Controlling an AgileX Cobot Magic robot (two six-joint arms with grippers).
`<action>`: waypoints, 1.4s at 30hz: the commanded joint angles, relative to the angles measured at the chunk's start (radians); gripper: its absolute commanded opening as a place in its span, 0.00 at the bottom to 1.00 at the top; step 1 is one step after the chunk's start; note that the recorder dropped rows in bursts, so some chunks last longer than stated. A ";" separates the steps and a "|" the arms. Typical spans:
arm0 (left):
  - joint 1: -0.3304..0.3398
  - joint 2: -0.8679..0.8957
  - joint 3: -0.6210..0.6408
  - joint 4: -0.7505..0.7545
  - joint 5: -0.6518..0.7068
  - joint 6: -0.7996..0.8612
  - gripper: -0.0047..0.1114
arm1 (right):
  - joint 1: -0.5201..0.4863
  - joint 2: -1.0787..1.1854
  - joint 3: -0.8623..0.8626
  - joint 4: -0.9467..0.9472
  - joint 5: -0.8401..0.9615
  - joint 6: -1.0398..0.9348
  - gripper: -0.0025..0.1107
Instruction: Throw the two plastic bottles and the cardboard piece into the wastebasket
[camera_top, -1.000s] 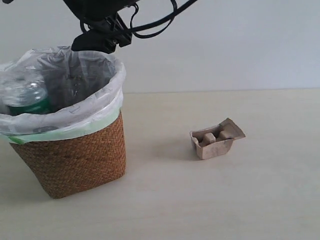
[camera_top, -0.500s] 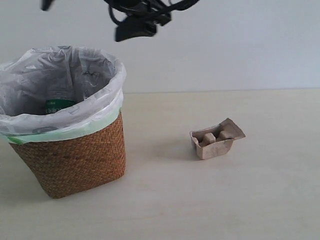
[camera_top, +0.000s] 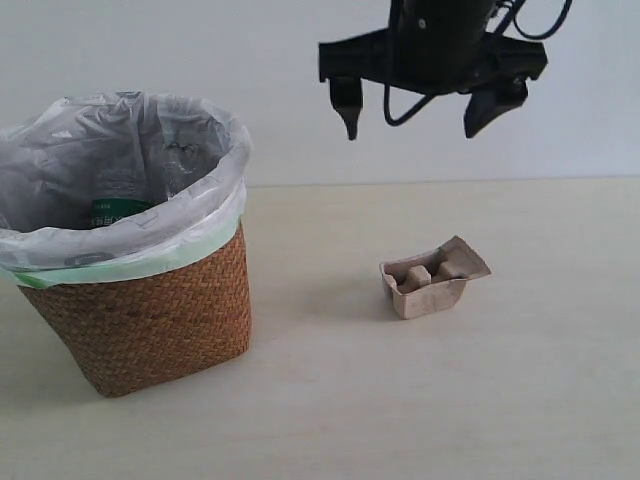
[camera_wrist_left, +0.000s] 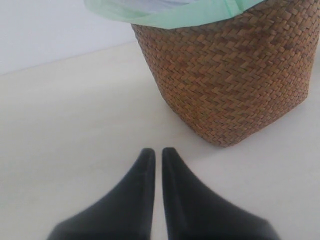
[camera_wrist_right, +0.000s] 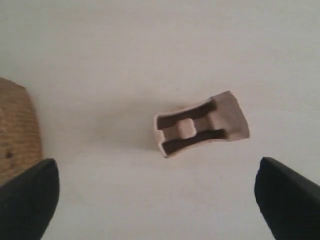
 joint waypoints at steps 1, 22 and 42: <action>0.003 -0.006 0.004 -0.008 -0.013 -0.009 0.07 | -0.055 0.047 0.044 -0.032 0.003 -0.032 0.86; 0.003 -0.006 0.004 -0.008 -0.013 -0.009 0.07 | -0.120 0.440 0.052 0.057 -0.194 -0.120 0.86; 0.003 -0.006 0.004 -0.008 -0.013 -0.009 0.07 | -0.120 0.469 0.046 -0.053 0.003 -0.300 0.21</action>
